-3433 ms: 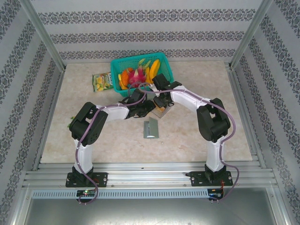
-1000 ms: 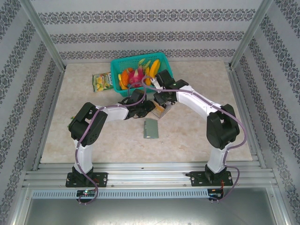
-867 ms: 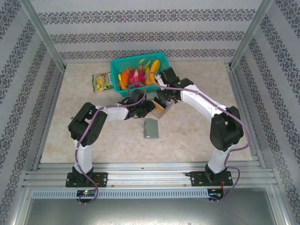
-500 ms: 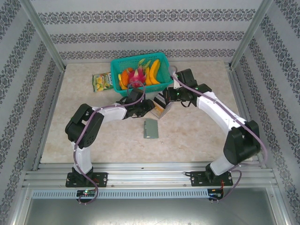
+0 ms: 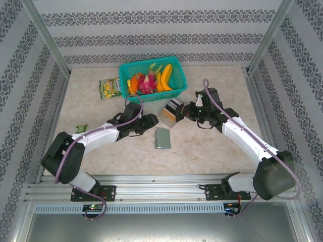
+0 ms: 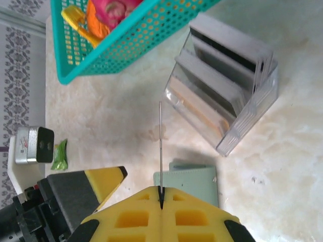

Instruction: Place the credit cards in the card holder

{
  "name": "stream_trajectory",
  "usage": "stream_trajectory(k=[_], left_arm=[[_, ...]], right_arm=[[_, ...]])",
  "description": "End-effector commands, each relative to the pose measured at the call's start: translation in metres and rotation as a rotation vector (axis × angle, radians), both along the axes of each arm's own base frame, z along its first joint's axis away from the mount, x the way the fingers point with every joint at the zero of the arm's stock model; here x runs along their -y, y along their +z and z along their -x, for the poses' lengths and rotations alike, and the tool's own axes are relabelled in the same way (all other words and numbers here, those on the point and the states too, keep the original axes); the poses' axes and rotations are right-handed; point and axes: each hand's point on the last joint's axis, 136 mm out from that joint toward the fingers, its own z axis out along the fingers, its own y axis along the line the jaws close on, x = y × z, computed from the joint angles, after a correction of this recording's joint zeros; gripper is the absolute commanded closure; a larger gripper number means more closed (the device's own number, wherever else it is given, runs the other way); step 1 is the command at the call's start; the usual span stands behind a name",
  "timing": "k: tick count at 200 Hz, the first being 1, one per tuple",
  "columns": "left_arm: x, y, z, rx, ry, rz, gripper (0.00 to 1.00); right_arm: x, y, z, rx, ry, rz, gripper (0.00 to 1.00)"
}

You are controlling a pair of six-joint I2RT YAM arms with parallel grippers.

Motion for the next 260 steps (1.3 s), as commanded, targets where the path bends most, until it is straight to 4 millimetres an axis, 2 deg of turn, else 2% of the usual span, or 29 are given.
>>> stream_trajectory(k=[1, 19, 46, 102, 130, 168, 198, 219, 260], left_arm=[[0.007, 0.000, 0.020, -0.026, -0.059, 0.093, 0.37], [0.020, -0.002, 0.024, -0.051, -0.111, 0.156, 0.35], [0.043, -0.002, 0.022, -0.064, -0.166, 0.232, 0.35], [0.064, 0.007, 0.019, -0.051, -0.217, 0.233, 0.41], [0.075, 0.017, 0.021, -0.021, -0.259, 0.240, 0.48], [0.103, 0.020, 0.020, -0.024, -0.327, 0.279, 0.48], [0.127, 0.008, 0.019, -0.054, -0.358, 0.282, 0.49], [0.137, -0.006, 0.018, -0.083, -0.345, 0.299, 0.55], [0.134, -0.033, 0.020, -0.138, -0.305, 0.249, 0.62]], right_arm=[[-0.005, 0.000, 0.012, 0.025, 0.007, 0.055, 1.00], [-0.002, -0.014, 0.022, 0.010, 0.002, 0.132, 1.00], [-0.003, -0.025, 0.031, -0.012, 0.011, 0.123, 1.00], [0.009, -0.040, 0.045, -0.038, -0.002, 0.159, 1.00], [0.025, -0.040, 0.050, -0.034, -0.039, 0.168, 1.00], [0.043, -0.032, 0.058, -0.023, -0.067, 0.152, 1.00], [0.047, -0.022, 0.063, -0.005, -0.071, 0.151, 1.00], [0.046, -0.020, 0.062, -0.004, -0.078, 0.136, 1.00], [0.033, -0.033, 0.060, -0.041, -0.068, 0.151, 1.00]])
